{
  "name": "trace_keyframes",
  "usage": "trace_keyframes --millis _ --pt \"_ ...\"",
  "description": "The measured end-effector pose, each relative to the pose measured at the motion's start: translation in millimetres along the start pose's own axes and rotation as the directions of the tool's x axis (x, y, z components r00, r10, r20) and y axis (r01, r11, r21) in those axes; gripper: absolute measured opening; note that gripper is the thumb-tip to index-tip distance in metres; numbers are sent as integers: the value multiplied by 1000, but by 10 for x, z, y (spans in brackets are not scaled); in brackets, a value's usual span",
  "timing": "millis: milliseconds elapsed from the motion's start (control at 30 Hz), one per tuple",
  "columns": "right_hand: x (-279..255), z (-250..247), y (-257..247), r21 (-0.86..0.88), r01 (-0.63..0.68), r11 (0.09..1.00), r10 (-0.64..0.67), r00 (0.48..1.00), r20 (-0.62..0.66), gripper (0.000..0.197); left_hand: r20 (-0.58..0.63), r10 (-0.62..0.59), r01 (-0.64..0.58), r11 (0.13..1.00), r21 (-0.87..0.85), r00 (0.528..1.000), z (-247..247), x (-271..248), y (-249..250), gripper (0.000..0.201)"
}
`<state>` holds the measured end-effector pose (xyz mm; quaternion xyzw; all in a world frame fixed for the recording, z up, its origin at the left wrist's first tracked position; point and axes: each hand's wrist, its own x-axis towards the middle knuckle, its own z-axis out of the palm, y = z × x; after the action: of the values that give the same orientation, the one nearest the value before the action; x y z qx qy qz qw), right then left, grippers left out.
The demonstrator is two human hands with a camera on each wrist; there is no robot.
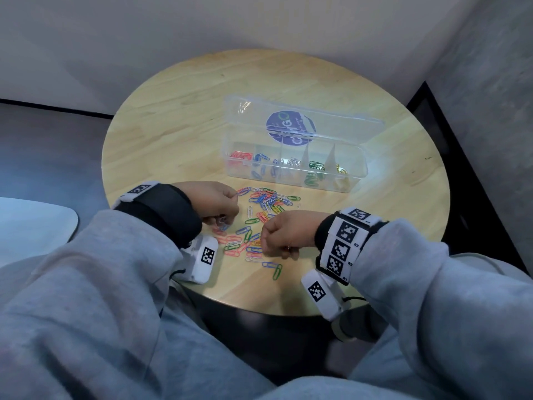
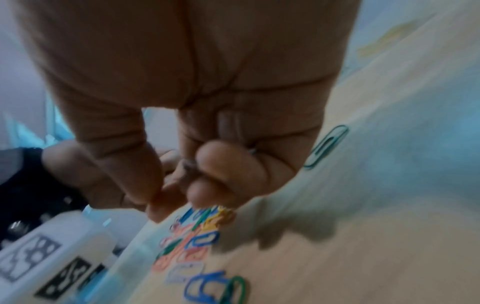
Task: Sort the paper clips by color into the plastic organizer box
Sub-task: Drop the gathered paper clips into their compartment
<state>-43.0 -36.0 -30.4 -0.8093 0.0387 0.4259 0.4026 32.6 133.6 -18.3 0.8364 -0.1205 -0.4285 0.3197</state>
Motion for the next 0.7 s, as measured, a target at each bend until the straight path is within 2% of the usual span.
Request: trace_keyframes --millis 100,200,333,467,533,700 --pt "-13 64 -48 -234 72 969 -87 995 -51 18 -23 -55 53 996 -67 998 33 -4 -28 30" --pt "6 110 -87 -330 98 939 -122 991 -51 14 -59 -98 94 993 -75 993 76 19 -18 27" --pt "9 153 -84 -457 104 883 -164 982 -94 13 0 -78 76 977 201 997 125 12 -8 12" --pt "53 190 -71 -526 98 845 -192 973 -128 14 -37 -64 74 877 475 997 192 10 -29 5" --pt "88 187 -69 -561 88 823 -193 973 -130 6 -26 -46 53 850 524 999 224 27 -8 10" --pt "107 158 -67 -603 60 795 -202 965 -170 7 15 -49 32 828 559 999 250 42 9 17"
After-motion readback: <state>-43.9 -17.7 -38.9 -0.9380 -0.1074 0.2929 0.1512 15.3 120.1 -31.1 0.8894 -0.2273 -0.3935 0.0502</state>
